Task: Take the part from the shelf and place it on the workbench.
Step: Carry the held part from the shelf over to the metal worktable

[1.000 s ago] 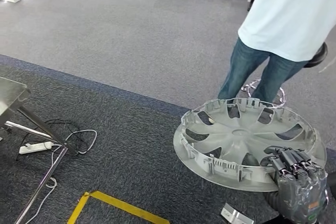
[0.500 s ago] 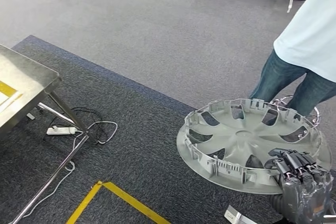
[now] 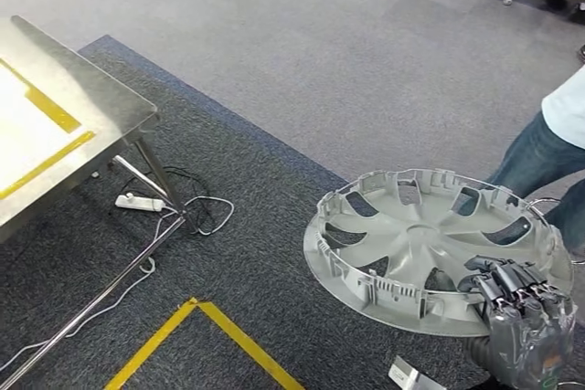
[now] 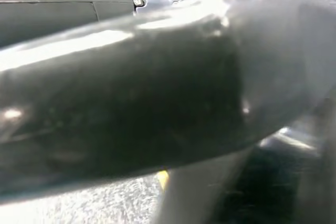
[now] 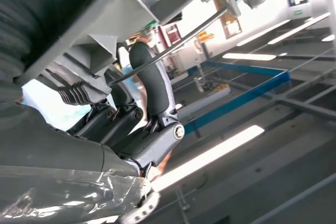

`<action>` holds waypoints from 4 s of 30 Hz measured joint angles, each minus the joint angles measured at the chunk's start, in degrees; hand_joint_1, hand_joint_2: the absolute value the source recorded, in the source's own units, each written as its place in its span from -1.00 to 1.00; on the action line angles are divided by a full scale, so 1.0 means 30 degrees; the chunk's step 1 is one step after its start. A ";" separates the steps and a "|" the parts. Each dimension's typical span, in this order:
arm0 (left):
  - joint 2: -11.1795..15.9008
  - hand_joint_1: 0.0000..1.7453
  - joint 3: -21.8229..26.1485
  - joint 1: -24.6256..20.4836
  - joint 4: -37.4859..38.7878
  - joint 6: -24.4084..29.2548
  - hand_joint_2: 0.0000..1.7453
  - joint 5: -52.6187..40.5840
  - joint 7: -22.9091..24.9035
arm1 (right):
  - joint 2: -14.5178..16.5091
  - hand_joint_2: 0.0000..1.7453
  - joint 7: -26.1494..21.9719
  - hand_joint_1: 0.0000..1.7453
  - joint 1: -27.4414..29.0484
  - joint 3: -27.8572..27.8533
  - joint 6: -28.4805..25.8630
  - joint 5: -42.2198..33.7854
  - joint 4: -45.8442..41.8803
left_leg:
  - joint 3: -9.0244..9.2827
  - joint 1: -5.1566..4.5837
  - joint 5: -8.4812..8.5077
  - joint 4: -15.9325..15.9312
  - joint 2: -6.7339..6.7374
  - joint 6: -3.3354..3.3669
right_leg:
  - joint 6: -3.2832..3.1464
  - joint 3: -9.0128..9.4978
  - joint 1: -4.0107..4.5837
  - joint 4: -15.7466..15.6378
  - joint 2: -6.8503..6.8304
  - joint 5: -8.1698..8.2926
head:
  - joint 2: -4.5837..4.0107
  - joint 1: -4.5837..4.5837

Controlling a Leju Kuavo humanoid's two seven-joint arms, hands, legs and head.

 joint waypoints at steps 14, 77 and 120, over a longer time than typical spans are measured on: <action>0.0027 -1.00 0.0000 -0.0012 0.0033 -0.0297 -1.00 -0.0126 0.0215 | 0.0047 1.00 -0.0069 1.00 0.0003 -0.0071 -0.0002 -0.0058 -0.0042 | 0.0039 0.0189 -0.0026 0.0063 -0.2746 -0.0392 | -0.0245 -0.0479 -0.0225 -0.0252 0.2675 0.0833 | 0.0000 0.0203; -0.0113 -1.00 -0.0271 -0.0118 0.0073 -0.0896 -1.00 -0.0769 0.0590 | 0.0078 1.00 0.0377 1.00 -0.0034 -0.0244 0.0000 0.0244 -0.0042 | -0.0121 0.0335 -0.0657 0.0675 -0.1823 -0.0803 | -0.0482 -0.0456 -0.0218 -0.0398 0.2079 0.0937 | 0.0000 0.0211; -0.0027 -1.00 -0.0638 -0.0184 0.0073 -0.1517 -1.00 -0.1519 0.0883 | -0.5905 1.00 0.5450 1.00 -0.1019 -0.0221 -0.0007 0.1630 -0.0135 | 0.0259 0.0240 0.0012 -0.0307 -0.1875 -0.0468 | -0.0265 -0.0680 -0.0076 -0.0395 0.2173 0.1038 | 0.0000 0.0340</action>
